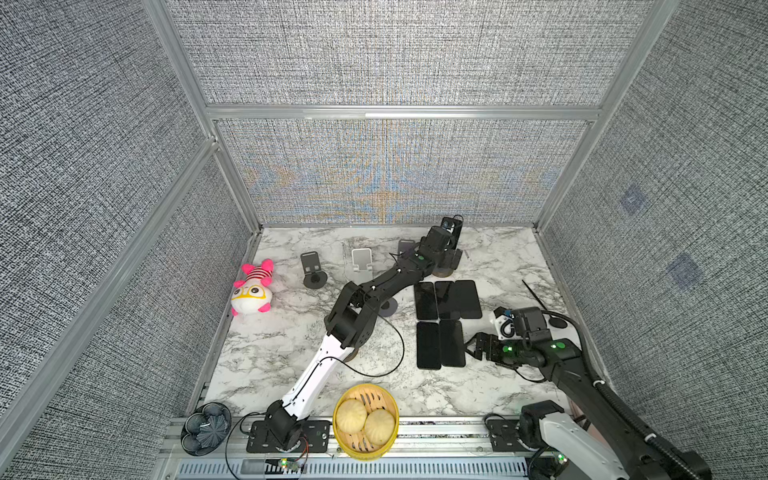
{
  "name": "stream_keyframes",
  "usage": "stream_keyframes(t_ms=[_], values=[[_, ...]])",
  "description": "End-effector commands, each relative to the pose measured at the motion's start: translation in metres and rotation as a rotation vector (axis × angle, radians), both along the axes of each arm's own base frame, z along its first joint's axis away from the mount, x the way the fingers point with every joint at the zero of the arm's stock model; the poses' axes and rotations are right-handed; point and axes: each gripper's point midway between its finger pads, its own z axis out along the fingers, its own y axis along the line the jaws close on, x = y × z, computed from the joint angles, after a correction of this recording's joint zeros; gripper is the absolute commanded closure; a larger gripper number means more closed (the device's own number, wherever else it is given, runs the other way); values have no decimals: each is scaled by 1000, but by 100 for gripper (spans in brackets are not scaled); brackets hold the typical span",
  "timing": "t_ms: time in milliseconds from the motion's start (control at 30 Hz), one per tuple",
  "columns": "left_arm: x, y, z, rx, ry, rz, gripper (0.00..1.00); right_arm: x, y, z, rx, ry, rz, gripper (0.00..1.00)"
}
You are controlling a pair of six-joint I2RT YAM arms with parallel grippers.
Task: Remove the phone from the phone stand
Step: 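Reach the left gripper to the last standing black phone on its stand, then close the left gripper on the standing black phone, then lift the black phone off its stand with the left gripper while the right gripper approaches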
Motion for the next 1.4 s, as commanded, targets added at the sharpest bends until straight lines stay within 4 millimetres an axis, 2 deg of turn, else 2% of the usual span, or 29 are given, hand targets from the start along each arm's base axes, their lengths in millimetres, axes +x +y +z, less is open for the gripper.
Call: stream_keyframes(t_ms=[0,100,800,1167,1367], values=[[3,2,-4,-2,7,24,1,-2,-1,-1,-10,-1,5,7],[4,2,-7,-5,11,24,2,-2,-2,0,-10,-7,6,7],[8,5,-19,-12,47,34,23,-1,-2,2,-14,-25,10,8],[3,6,6,-34,17,11,29,3,-5,7,-27,-47,-5,8],[-1,7,27,-57,1,1,30,4,-6,10,-28,-53,-12,8]])
